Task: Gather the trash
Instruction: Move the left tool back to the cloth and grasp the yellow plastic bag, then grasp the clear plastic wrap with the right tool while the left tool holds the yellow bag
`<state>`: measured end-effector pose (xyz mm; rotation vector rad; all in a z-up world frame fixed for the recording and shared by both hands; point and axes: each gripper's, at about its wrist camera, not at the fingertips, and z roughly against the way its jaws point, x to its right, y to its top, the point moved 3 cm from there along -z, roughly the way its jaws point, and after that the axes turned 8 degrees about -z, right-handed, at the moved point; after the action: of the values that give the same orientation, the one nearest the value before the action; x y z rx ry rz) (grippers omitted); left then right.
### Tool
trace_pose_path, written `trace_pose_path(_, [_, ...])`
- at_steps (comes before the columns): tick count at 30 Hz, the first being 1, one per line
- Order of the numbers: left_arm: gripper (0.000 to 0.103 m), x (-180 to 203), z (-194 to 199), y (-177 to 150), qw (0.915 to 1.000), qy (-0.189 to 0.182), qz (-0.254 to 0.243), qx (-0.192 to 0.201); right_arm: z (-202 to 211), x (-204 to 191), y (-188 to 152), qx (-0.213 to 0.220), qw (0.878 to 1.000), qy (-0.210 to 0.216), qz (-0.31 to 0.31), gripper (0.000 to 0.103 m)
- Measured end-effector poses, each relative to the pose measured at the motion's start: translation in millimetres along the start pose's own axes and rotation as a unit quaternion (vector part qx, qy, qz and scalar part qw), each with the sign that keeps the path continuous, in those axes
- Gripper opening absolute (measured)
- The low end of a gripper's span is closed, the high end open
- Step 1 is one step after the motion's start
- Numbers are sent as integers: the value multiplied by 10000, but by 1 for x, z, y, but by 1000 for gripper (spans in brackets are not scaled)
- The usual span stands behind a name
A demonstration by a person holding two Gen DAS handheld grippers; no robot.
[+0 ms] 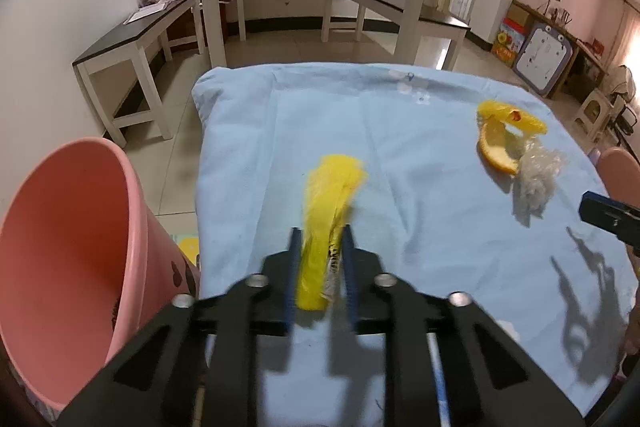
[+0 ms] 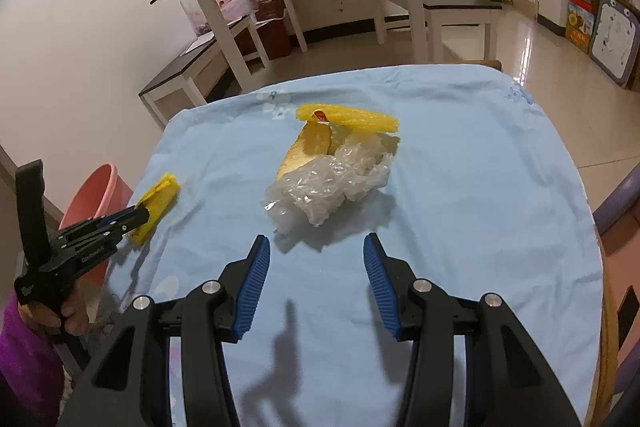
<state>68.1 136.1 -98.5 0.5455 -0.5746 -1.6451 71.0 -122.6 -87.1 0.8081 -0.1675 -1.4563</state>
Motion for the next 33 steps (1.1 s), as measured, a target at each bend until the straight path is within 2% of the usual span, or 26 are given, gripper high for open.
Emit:
trace_pose_path(4, [10,5,13,-1,9998,113,73,154,0,2,-1,-36,9999,96,-131,48])
trace_pose_path(7, [9,8,29,-2,9991,65,256,333,0,5,0,-66,9994,166,-310,49])
trace_pose_path(8, [9,10,36,-3,9987,36,310,401,-1,7,0,-82,9990,191,-397,56])
trace_pose_path(9, [9,12,41,-4,9984,2,341,443,-2,8,2,-84,9982,245,-535,59])
trace_pose_path(15, [9,30,64,-17,9961,-194,541,671,-18,5,18,-102,9923,387,-1172,61])
trace_pose_path(19, [9,30,74,-27,9935,-296,825,729,-33,4,24,-106,9901,285,-1370,61])
trace_pose_path(21, [9,29,77,-30,9926,-296,923,729,-40,3,24,-149,9895,252,-1419,58])
trace_pose_path(23, [9,27,79,-33,9921,-275,974,736,-45,3,23,-214,9894,233,-1416,42])
trace_pose_path(24, [9,26,81,-33,9920,-262,987,742,-47,3,22,-238,9896,225,-1400,40])
trace_pose_path(28, [9,25,85,-34,9910,-265,1064,763,-45,5,18,-205,9904,209,-1353,31])
trace_pose_path(33, [9,30,91,-33,9905,-292,1043,846,-33,10,11,-151,9926,176,-1194,29])
